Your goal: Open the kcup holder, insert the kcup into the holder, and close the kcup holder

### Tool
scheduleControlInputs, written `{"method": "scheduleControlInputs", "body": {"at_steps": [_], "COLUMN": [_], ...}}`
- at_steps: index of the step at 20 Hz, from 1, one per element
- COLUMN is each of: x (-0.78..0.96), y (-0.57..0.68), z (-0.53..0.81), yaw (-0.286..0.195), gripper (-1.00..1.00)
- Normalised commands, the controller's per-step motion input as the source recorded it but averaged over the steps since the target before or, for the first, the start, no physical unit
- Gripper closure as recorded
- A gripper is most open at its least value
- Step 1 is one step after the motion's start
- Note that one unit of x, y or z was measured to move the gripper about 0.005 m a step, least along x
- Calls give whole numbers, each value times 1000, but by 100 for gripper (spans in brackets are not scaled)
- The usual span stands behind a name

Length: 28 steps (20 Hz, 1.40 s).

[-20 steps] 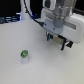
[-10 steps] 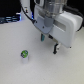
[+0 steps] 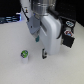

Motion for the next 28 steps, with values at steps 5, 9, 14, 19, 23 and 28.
{"method": "scheduleControlInputs", "body": {"at_steps": [5,9,14,19,23,28], "x": [-61,-186,-242,-226,-171,-36], "y": [-417,-416,-427,-434,-440,-294], "z": [-4,-123,-265,-295,-312,-308], "yaw": [-308,-304,-306,-304,-305,-290], "gripper": [-100,-100,-100,-100,-100,-100]}}
